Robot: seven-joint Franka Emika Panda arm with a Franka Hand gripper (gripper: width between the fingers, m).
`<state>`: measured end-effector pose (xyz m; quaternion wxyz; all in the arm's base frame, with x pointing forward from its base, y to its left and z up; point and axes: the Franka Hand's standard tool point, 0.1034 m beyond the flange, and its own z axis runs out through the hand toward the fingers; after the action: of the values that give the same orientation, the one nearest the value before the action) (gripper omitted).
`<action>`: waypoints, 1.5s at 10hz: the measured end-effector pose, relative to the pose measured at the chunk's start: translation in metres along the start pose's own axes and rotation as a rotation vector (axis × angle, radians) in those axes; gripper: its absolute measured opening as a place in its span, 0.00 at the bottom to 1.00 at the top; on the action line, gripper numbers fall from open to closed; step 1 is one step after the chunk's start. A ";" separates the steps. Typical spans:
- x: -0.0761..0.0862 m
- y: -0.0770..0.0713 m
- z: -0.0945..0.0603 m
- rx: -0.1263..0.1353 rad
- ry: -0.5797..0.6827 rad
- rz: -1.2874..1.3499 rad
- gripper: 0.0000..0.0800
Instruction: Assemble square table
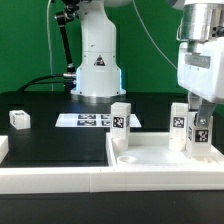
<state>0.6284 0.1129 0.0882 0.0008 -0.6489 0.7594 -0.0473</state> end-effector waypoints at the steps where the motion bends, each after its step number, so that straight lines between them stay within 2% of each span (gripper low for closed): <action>1: -0.001 0.001 0.000 -0.001 -0.004 0.063 0.37; 6: -0.007 0.001 0.000 -0.004 -0.032 0.090 0.37; 8: -0.007 0.002 0.001 -0.005 -0.030 0.042 0.67; 9: -0.006 0.002 0.001 -0.016 -0.029 -0.016 0.67; 10: -0.006 0.001 0.001 -0.014 -0.028 -0.075 0.79; 13: -0.005 0.000 0.002 -0.009 -0.026 -0.338 0.81; 15: -0.005 0.002 0.001 -0.032 -0.025 -0.509 0.81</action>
Offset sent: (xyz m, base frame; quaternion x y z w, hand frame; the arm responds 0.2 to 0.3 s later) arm 0.0000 0.0000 0.0000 0.0000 0.0000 0.1938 0.9810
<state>0.6275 0.1186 0.0870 -0.0121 -0.8195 0.5723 -0.0261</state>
